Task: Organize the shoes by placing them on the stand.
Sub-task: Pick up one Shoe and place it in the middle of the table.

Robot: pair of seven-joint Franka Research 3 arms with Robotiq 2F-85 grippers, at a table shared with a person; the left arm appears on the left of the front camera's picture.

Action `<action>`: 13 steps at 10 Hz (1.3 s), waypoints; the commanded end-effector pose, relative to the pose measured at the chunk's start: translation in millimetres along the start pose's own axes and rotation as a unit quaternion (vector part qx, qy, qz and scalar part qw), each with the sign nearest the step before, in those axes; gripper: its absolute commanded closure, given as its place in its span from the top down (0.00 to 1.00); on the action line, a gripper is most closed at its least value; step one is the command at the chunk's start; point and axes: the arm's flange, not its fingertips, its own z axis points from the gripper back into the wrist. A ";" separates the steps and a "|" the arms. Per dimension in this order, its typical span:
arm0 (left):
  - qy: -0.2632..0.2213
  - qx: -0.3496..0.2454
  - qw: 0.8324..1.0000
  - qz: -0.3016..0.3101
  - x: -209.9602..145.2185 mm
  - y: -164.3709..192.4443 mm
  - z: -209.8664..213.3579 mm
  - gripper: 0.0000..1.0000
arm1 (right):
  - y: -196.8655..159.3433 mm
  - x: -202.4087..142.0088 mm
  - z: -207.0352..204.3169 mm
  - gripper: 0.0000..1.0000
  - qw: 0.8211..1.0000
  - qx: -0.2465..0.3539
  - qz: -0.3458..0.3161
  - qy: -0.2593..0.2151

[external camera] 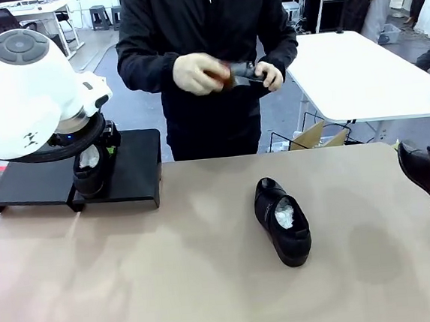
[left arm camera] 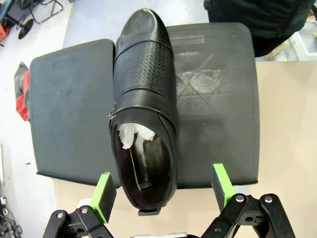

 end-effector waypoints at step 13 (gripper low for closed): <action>-0.005 0.005 1.000 -0.003 0.1 -0.7 -0.3 1.00 | 371.3 -149.9 -6.6 0.00 0.984 -0.051 0.173 0.007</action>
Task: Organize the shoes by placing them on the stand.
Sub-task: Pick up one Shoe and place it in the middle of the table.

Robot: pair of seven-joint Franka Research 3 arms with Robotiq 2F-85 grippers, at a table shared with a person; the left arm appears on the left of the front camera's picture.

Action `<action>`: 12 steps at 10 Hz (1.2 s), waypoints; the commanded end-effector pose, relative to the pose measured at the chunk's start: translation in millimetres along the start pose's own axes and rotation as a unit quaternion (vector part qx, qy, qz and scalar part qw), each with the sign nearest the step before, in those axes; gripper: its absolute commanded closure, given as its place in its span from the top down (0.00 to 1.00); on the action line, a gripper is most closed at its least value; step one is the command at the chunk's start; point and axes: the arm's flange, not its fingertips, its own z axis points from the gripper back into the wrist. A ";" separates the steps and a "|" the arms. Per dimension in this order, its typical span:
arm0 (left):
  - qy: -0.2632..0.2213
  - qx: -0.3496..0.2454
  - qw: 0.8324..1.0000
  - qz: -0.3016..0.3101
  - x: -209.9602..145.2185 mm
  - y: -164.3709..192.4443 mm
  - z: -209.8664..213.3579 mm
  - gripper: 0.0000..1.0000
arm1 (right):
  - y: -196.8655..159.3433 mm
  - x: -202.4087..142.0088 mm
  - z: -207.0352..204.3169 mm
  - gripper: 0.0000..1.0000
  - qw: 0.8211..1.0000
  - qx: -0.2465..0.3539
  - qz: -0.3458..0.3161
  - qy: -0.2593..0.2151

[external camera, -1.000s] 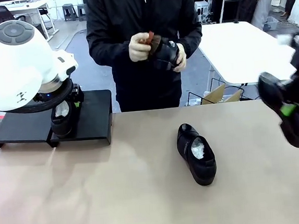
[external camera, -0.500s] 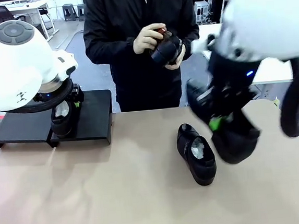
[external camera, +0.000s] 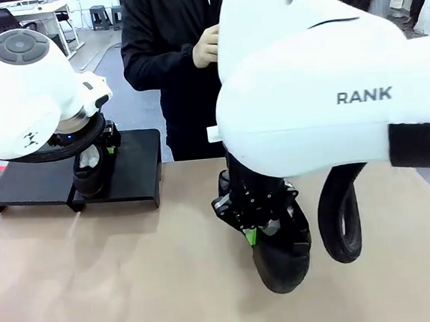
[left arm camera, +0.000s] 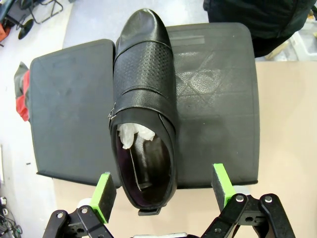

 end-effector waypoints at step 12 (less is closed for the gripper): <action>-0.005 0.005 1.000 -0.002 0.0 -0.4 -0.5 1.00 | 78.7 35.0 -93.8 0.00 0.987 0.009 -0.161 -0.015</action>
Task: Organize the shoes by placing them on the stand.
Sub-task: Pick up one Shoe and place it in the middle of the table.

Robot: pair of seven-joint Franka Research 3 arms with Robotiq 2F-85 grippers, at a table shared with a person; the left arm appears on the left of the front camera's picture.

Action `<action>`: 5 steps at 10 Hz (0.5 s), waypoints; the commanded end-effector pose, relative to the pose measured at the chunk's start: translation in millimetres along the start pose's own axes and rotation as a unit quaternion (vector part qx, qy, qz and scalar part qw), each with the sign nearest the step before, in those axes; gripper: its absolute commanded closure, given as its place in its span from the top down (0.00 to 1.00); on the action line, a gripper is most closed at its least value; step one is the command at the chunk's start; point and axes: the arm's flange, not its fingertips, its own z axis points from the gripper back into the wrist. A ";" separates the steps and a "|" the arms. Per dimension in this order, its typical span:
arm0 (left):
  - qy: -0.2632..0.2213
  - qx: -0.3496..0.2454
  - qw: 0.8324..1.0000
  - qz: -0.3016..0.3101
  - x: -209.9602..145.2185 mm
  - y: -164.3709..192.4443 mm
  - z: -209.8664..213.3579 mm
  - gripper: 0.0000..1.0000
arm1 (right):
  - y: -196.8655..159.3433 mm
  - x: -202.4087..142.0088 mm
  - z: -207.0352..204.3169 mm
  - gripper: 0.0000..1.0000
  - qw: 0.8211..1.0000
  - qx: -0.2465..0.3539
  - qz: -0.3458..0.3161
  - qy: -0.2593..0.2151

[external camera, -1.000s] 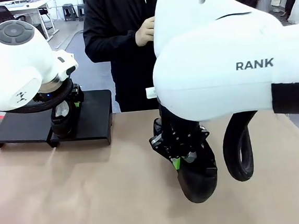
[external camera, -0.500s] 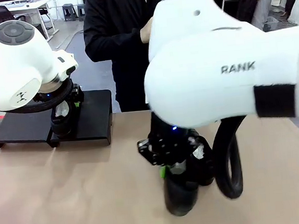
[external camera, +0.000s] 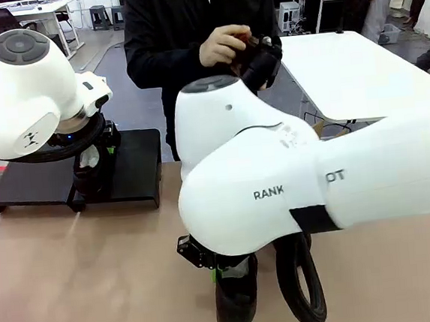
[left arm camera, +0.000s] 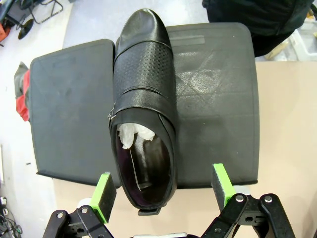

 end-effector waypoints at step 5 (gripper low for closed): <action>-0.005 0.005 1.000 -0.003 -0.1 -0.5 -0.5 1.00 | 43.8 14.5 -14.9 0.02 0.998 -0.021 0.065 -0.006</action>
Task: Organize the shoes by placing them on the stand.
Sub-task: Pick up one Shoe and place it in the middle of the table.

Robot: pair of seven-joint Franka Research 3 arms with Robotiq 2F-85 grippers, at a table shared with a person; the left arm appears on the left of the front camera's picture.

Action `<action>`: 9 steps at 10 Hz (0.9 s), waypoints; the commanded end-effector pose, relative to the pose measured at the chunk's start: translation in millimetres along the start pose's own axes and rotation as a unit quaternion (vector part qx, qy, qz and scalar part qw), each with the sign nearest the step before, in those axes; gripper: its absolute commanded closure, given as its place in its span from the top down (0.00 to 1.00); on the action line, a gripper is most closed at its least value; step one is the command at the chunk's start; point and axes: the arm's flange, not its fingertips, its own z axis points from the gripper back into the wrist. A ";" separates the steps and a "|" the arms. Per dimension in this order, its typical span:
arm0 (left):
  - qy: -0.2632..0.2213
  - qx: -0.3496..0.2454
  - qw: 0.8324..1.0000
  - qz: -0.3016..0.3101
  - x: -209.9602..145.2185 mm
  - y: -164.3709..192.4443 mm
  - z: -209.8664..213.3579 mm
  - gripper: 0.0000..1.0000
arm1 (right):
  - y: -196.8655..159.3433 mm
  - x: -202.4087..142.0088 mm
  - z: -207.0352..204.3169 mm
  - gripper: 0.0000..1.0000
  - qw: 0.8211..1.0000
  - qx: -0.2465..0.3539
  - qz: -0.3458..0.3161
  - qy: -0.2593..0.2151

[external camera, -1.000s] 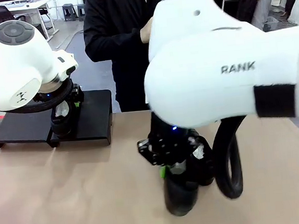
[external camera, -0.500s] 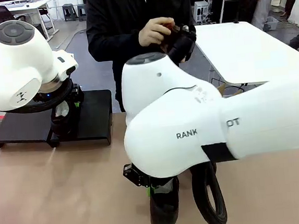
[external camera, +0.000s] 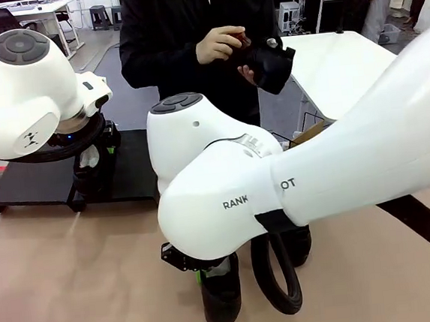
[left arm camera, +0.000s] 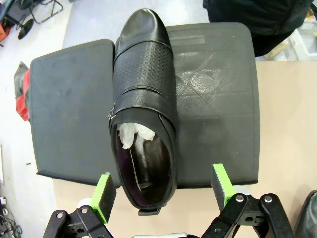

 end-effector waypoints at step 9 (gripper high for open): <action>-0.005 0.005 1.000 -0.003 0.0 -0.5 -0.4 1.00 | -9.7 -17.4 25.4 1.00 0.999 0.039 0.029 0.020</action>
